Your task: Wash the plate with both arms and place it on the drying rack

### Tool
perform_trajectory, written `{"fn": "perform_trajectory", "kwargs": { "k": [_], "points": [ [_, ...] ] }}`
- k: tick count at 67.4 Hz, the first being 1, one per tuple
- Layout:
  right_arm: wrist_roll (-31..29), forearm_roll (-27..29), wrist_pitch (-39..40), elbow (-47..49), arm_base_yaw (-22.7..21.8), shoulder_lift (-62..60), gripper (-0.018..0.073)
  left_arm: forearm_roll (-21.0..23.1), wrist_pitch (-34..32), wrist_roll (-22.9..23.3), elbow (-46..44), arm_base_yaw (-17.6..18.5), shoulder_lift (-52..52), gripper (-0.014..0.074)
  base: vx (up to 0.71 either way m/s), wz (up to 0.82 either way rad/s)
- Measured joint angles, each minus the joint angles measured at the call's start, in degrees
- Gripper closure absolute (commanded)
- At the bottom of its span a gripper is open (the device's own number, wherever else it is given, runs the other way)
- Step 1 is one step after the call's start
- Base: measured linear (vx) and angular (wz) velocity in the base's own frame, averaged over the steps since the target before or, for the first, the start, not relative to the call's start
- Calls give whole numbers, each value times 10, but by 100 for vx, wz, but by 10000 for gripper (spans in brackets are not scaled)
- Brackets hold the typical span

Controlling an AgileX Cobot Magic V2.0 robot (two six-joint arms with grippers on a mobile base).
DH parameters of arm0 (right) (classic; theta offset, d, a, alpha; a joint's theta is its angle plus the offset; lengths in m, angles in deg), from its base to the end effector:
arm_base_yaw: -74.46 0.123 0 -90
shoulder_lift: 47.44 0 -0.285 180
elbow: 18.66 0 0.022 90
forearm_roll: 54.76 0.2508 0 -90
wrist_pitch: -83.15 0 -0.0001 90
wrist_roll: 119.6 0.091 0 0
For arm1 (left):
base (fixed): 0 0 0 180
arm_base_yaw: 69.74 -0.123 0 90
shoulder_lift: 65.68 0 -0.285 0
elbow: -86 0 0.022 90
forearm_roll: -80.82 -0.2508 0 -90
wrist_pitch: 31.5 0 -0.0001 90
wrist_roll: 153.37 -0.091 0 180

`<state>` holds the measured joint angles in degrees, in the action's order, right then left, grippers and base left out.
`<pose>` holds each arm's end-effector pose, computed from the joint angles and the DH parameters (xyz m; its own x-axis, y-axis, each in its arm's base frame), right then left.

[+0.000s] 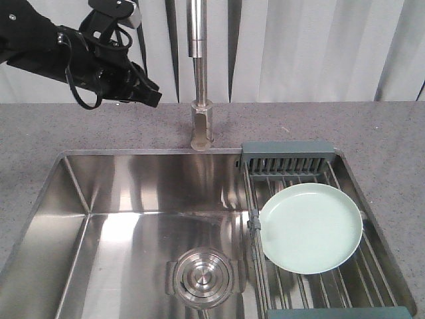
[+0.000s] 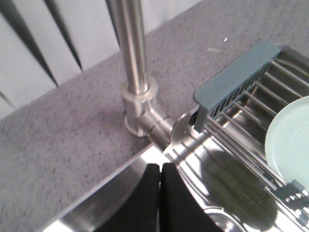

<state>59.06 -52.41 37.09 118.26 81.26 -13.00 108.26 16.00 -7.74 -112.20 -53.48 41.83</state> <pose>0.0799 0.0122 0.3095 -0.5496 -0.0604 -0.8333 -0.1400 0.9899 0.0206 0.3738 -0.1413 0.3610 -0.5071 0.4021 -0.7623 0.6543 0.7553 -0.0369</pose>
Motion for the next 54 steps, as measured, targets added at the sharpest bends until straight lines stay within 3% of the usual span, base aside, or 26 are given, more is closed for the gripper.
{"fn": "perform_trajectory", "kwargs": {
  "k": [9,17,43,54],
  "points": [
    [0,0,-1,0,0,0,240,-85,6,103,43,0,-38,603,0,0],
    [0,0,-1,0,0,0,240,-134,-14,158,111,0,-87,603,0,0],
    [0,0,-1,0,0,0,240,-259,-73,316,302,0,-232,603,0,0],
    [0,0,-2,0,0,0,240,-281,-81,365,359,-22,-290,603,0,0]
  ]
}}
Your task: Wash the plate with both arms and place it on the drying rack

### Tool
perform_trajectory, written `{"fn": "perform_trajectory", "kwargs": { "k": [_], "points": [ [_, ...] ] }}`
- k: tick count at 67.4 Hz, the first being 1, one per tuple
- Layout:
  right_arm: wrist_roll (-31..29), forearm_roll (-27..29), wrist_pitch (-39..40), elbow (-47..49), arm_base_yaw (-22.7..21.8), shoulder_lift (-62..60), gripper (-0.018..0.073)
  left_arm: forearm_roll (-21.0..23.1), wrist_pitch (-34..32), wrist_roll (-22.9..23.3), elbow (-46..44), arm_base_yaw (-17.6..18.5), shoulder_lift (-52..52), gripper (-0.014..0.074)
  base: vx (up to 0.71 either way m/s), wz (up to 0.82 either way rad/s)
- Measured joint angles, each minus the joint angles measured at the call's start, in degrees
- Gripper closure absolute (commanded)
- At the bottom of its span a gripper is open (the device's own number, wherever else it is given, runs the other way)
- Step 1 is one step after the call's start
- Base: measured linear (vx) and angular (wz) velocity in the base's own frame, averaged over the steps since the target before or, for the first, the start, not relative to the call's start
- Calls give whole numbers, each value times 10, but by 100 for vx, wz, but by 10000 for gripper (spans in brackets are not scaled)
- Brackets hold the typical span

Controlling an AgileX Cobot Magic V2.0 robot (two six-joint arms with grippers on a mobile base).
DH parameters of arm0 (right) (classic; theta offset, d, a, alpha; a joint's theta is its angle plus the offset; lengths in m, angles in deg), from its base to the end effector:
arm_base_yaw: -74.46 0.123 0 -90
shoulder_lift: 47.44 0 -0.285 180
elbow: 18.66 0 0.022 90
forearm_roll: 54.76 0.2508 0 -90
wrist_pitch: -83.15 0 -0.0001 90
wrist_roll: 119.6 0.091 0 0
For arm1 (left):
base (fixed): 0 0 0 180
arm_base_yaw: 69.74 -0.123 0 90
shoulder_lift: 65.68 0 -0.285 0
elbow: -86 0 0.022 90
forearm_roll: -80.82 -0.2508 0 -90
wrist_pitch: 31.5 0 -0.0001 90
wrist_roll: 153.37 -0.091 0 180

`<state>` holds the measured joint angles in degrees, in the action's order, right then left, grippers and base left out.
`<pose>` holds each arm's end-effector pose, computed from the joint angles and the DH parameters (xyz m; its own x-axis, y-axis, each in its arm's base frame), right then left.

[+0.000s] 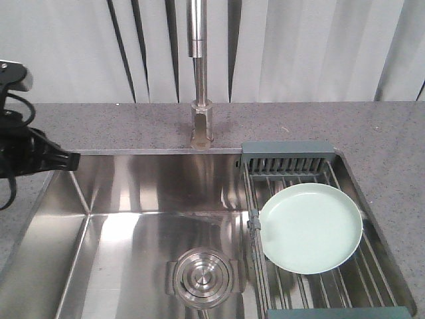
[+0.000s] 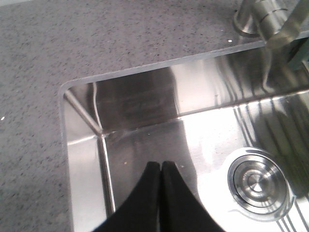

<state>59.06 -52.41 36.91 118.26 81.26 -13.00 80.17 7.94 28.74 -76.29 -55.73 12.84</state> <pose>0.0798 0.0122 0.3093 -0.5522 -0.0608 -0.8315 -0.1401 0.9899 0.0206 0.2510 -0.0619 0.3318 -0.7004 0.1458 -0.6987 0.2176 0.9759 -0.0145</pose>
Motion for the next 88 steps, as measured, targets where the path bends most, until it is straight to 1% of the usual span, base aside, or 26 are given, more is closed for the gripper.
{"fn": "perform_trajectory", "kwargs": {
  "k": [8,21,32,41,52,63,72,88],
  "points": [
    [0,0,-1,0,0,0,240,-3,0,16,42,-32,-45,603,0,0],
    [0,0,-1,0,0,0,240,-4,0,38,103,-73,-116,603,0,0],
    [0,0,-1,0,0,0,240,-5,5,48,159,-90,-184,603,0,0],
    [0,0,-1,0,0,0,240,-5,9,60,201,-90,-247,603,0,0],
    [0,0,-1,0,0,0,240,-5,16,51,239,-90,-325,603,0,0],
    [0,0,-1,0,0,0,240,-5,33,49,249,-90,-382,603,0,0],
    [0,0,-1,0,0,0,240,-5,44,49,249,-90,-403,603,0,0],
    [0,0,-2,0,0,0,240,-5,45,48,249,-90,-405,603,0,0]
  ]
}}
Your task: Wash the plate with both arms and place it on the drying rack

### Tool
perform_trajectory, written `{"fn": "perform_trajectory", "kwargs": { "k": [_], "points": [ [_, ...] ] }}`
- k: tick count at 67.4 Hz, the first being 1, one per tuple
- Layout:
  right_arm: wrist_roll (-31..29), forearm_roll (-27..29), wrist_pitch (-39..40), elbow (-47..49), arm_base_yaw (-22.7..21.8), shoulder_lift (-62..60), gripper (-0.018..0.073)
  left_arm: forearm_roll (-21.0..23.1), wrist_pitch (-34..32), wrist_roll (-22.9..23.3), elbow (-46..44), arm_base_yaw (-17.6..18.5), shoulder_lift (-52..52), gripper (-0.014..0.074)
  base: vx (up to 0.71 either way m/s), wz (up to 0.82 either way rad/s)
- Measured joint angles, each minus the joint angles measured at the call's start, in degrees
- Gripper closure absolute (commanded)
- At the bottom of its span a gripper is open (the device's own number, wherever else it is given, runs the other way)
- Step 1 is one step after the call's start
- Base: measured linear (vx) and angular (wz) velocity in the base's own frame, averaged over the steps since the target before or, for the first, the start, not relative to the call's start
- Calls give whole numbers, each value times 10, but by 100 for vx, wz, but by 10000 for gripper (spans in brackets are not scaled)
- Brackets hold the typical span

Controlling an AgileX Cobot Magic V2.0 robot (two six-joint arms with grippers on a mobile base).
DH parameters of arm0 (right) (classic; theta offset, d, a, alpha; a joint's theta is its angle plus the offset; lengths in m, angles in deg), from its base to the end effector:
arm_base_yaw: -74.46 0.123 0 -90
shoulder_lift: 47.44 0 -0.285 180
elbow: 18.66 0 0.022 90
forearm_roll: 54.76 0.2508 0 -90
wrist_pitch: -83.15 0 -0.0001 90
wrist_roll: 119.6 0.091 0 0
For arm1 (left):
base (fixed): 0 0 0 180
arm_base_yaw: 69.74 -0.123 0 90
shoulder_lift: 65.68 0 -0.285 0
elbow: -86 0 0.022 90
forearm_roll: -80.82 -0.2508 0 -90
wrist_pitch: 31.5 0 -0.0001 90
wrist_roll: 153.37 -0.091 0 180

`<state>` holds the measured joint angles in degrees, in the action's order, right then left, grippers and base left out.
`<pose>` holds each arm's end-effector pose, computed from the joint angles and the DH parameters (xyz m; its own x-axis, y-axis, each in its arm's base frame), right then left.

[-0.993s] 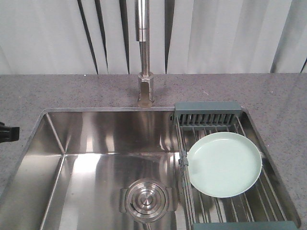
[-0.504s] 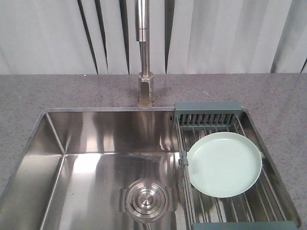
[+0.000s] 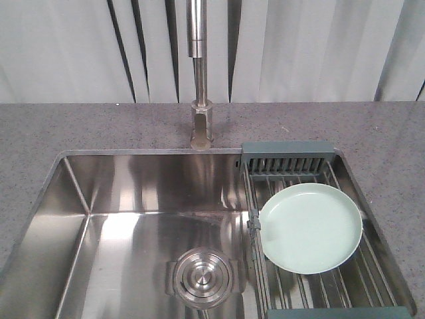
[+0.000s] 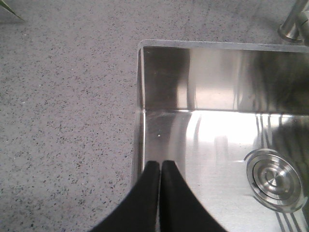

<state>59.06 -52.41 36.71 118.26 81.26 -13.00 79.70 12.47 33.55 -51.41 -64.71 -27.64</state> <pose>0.0796 0.0122 0.3090 -0.5550 -0.0613 -0.8296 -0.1401 0.9899 0.0206 0.0940 -0.0070 0.3094 -0.5705 -0.0567 -0.8193 0.0159 0.9967 -0.0800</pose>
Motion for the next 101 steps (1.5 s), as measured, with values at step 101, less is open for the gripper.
{"fn": "perform_trajectory", "kwargs": {
  "k": [101],
  "points": [
    [0,0,-2,0,0,0,240,22,-388,-43,320,-82,-299,603,0,0]
  ]
}}
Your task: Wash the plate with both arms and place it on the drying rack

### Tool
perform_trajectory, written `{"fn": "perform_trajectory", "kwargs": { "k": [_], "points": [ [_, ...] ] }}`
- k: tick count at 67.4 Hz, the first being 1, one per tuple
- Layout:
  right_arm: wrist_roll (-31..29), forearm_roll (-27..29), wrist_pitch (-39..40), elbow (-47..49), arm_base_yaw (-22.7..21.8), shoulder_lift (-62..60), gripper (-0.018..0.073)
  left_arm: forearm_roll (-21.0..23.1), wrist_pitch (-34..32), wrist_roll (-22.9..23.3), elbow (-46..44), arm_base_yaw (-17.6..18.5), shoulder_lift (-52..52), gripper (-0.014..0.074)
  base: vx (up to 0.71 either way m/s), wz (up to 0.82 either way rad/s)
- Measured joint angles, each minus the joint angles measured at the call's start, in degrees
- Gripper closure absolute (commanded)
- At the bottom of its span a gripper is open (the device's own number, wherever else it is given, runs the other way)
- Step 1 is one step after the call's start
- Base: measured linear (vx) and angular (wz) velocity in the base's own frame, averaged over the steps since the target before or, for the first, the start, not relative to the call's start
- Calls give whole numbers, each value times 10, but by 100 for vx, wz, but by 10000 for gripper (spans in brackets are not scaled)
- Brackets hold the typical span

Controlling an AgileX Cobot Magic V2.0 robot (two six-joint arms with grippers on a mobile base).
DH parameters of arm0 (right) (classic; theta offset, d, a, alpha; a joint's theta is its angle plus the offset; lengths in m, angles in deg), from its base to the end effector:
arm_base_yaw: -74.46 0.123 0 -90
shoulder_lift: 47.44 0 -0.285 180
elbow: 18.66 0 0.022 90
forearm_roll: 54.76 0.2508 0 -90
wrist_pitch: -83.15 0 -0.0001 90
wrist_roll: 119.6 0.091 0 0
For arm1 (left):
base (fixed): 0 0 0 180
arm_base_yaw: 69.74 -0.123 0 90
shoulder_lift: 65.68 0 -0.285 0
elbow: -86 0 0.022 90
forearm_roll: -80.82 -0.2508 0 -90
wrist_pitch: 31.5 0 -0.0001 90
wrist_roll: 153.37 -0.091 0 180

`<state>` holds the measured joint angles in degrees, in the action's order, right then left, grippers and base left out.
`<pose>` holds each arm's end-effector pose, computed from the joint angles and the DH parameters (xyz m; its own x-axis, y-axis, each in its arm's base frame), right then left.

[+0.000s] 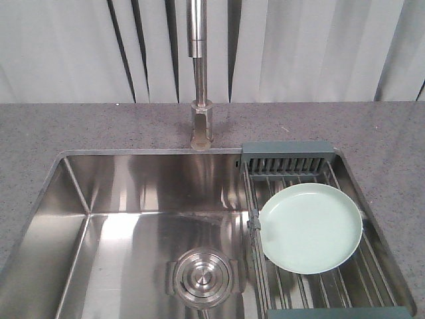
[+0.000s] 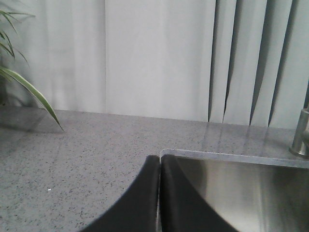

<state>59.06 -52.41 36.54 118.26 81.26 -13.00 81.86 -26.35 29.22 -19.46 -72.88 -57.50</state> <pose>0.0794 0.0122 0.3088 -0.5575 -0.0616 -0.8279 -0.1402 0.9899 0.0207 0.0548 0.0029 0.2204 0.0404 -0.0611 -0.9973 -0.0507 0.9967 -0.0631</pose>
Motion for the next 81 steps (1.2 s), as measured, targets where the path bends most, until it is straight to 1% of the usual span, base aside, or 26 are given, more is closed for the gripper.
{"fn": "perform_trajectory", "kwargs": {
  "k": [3,7,81],
  "points": [
    [0,0,0,0,0,0,240,0,-26,0,18,0,-6,603,0,0],
    [0,0,-2,0,0,-2,240,-2,-43,0,40,0,-11,603,0,0],
    [0,0,-4,0,0,-2,240,-3,-43,0,40,0,-11,603,0,0]
  ]
}}
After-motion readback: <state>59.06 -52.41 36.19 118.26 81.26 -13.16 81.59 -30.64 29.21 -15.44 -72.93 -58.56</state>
